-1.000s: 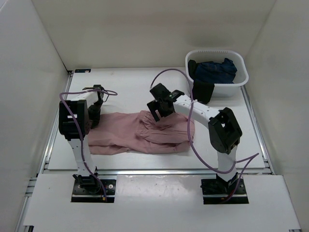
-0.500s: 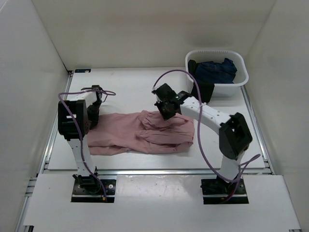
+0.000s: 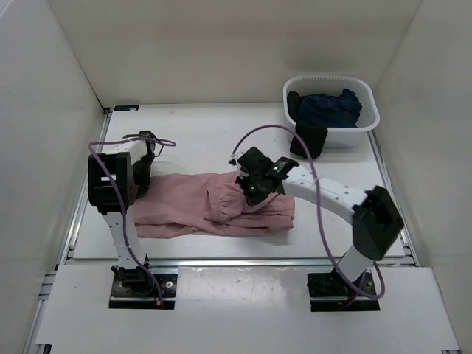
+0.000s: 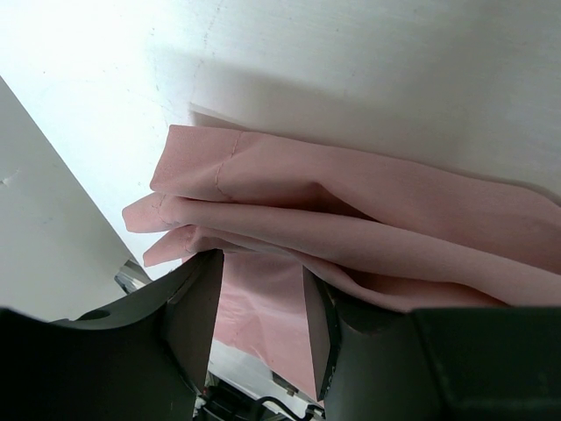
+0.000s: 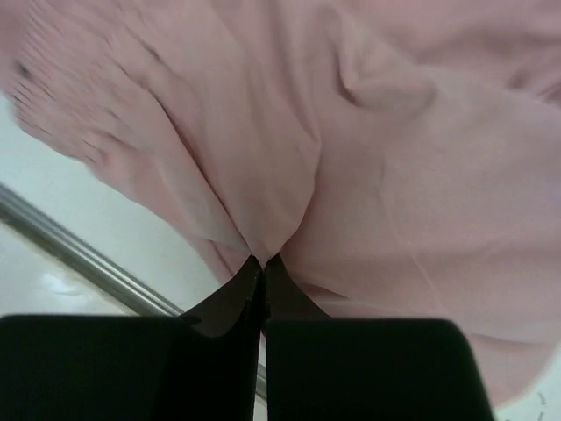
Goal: Fold and stack the trousers
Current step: Fold the trousers
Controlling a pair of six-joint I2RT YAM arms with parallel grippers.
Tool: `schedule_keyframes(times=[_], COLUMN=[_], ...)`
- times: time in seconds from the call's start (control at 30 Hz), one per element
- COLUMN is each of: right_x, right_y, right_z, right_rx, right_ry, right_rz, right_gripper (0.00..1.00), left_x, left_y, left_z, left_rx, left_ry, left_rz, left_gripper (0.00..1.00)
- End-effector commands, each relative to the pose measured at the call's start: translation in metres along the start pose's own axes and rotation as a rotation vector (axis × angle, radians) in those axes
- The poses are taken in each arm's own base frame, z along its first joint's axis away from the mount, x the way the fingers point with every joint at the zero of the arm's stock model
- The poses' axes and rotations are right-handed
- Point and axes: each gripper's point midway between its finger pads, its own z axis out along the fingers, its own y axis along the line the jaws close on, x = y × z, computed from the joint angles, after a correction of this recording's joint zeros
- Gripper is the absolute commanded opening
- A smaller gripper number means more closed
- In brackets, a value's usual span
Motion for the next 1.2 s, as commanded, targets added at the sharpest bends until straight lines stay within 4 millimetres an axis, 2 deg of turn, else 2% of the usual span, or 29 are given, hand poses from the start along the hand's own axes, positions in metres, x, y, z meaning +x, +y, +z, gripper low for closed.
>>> schedule_keyframes(times=[0.0,0.07,0.1,0.13,0.17,0.2,0.23,0.27,0.4,0.5,0.57,0.6,0.63,0.67,0.7,0.73,0.77,0.83,0.87,0.9,0.93,0.97,1.07,1.13,1.17], right_x=[-0.001,-0.009,-0.024,-0.022,-0.026,-0.034,-0.032,-0.036,-0.050,-0.061,-0.046,-0.041,-0.017,-0.005,0.005,0.017,0.035,0.049,0.058,0.060,0.051,0.060,0.063,0.078,0.078], right_y=[0.005,-0.001,-0.006,-0.010,-0.012,-0.013,-0.013,-0.019,-0.030,-0.039,-0.056,-0.063,-0.071,-0.086,-0.089,-0.086,-0.094,-0.095,-0.103,-0.102,-0.107,-0.110,-0.112,-0.107,-0.105], right_z=[0.028,0.045,0.044,0.054,0.055,0.053,0.052,0.047,0.011,-0.036,-0.051,-0.062,-0.060,-0.061,-0.063,-0.057,-0.046,-0.033,-0.021,-0.014,-0.009,-0.001,0.018,0.034,0.039], right_rx=[-0.021,0.024,0.062,0.090,0.109,0.120,0.122,0.162,0.238,0.293,0.392,0.417,0.451,0.483,0.479,0.442,0.432,0.392,0.386,0.355,0.333,0.332,0.286,0.245,0.219], right_ry=[0.029,0.034,0.014,0.041,0.044,0.033,0.041,0.017,-0.090,-0.221,-0.221,-0.244,-0.180,-0.162,-0.161,-0.125,-0.099,-0.073,-0.073,-0.070,-0.120,-0.110,-0.099,-0.035,-0.028], right_rz=[0.038,0.047,0.046,0.046,0.054,0.054,0.054,0.080,0.156,0.246,0.308,0.409,0.453,0.522,0.581,0.606,0.649,0.711,0.739,0.755,0.776,0.785,0.827,0.844,0.867], right_gripper=[0.00,0.06,0.16,0.27,0.40,0.54,0.75,0.79,0.87,0.93,0.97,0.99,0.99,0.99,0.99,0.99,0.99,0.99,0.99,0.99,0.99,0.99,0.99,0.91,0.84], left_x=[0.006,0.006,0.006,0.006,0.009,0.009,0.009,0.006,0.003,-0.004,-0.005,-0.003,-0.006,-0.007,-0.005,-0.008,-0.008,-0.006,-0.006,-0.006,-0.006,-0.007,-0.002,-0.002,-0.002], left_y=[-0.013,-0.011,-0.011,-0.009,-0.009,-0.009,-0.009,-0.008,-0.004,0.002,0.005,0.005,0.006,0.007,0.008,0.009,0.009,0.009,0.009,0.009,0.009,0.011,0.014,0.018,0.018], left_z=[0.012,0.012,0.012,0.012,0.011,0.011,0.011,0.010,0.003,-0.002,-0.007,-0.007,-0.009,-0.012,-0.012,-0.014,-0.014,-0.014,-0.014,-0.014,-0.014,-0.018,-0.022,-0.023,-0.023], left_rx=[0.059,0.048,0.048,0.038,0.038,0.038,0.038,0.037,0.037,0.037,0.037,0.037,0.037,0.037,0.037,0.037,0.037,0.037,0.037,0.037,0.037,0.036,0.027,0.027,0.027], left_ry=[0.015,0.015,0.015,0.015,0.025,0.025,0.025,0.017,-0.001,-0.024,-0.033,-0.024,-0.035,-0.043,-0.035,-0.044,-0.044,-0.036,-0.036,-0.036,-0.036,-0.048,-0.048,-0.052,-0.052], left_rz=[-0.024,-0.024,-0.024,-0.024,-0.019,-0.019,-0.019,-0.023,-0.033,-0.055,-0.060,-0.055,-0.061,-0.065,-0.061,-0.066,-0.066,-0.062,-0.062,-0.062,-0.062,-0.068,-0.068,-0.080,-0.081], left_gripper=[0.54,0.54,0.54,0.54,0.54,0.55,0.55,0.55,0.56,0.57,0.57,0.57,0.57,0.57,0.57,0.57,0.57,0.57,0.57,0.57,0.57,0.57,0.57,0.57,0.57])
